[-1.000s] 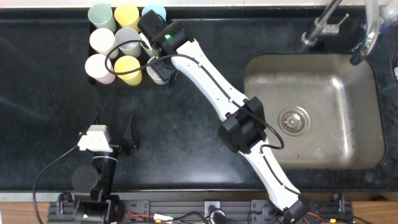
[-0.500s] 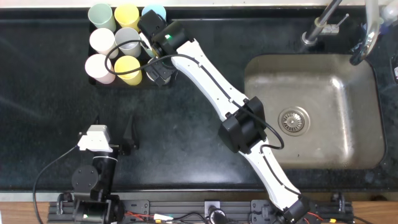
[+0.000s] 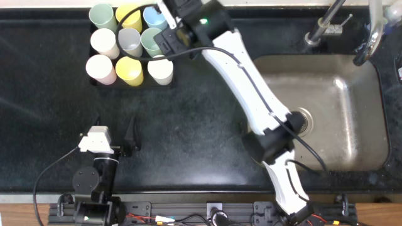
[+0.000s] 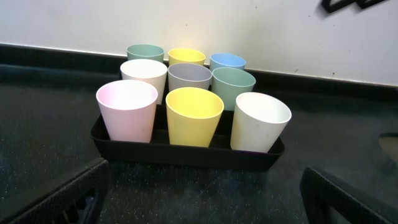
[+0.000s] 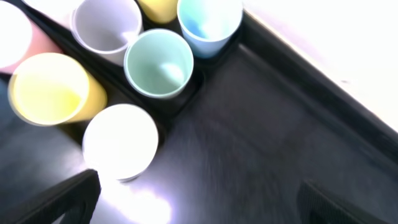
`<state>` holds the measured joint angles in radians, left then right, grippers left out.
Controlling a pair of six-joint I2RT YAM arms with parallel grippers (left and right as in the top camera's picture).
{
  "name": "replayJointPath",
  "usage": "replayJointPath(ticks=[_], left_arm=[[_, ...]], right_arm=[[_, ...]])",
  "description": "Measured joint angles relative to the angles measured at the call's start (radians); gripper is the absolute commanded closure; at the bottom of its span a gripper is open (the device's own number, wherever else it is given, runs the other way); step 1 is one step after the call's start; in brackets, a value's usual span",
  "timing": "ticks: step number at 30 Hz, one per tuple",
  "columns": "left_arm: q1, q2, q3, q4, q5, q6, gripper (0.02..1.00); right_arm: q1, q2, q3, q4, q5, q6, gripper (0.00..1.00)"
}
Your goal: Store Cups
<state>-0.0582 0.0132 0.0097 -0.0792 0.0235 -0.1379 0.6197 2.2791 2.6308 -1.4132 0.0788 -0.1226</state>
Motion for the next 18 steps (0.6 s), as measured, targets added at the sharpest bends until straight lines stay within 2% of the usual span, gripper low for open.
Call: replayJointPath(ticks=[4,8,13,18], left_arm=[[0.000,0.000,0.000,0.000,0.000,0.000,0.018],[0.000,0.000,0.000,0.000,0.000,0.000,0.018],[0.000,0.000,0.000,0.000,0.000,0.000,0.018],[0.000,0.000,0.000,0.000,0.000,0.000,0.018]], right_arm=[[-0.023,-0.126,0.000,-0.109,-0.010,0.061,0.005],[-0.102,-0.245,0.007,-0.229,-0.004,0.121,0.005],[-0.202,-0.360,-0.105,-0.153,0.112,0.207,0.005],[-0.260,-0.502,-0.476,-0.056,0.200,0.328,0.003]])
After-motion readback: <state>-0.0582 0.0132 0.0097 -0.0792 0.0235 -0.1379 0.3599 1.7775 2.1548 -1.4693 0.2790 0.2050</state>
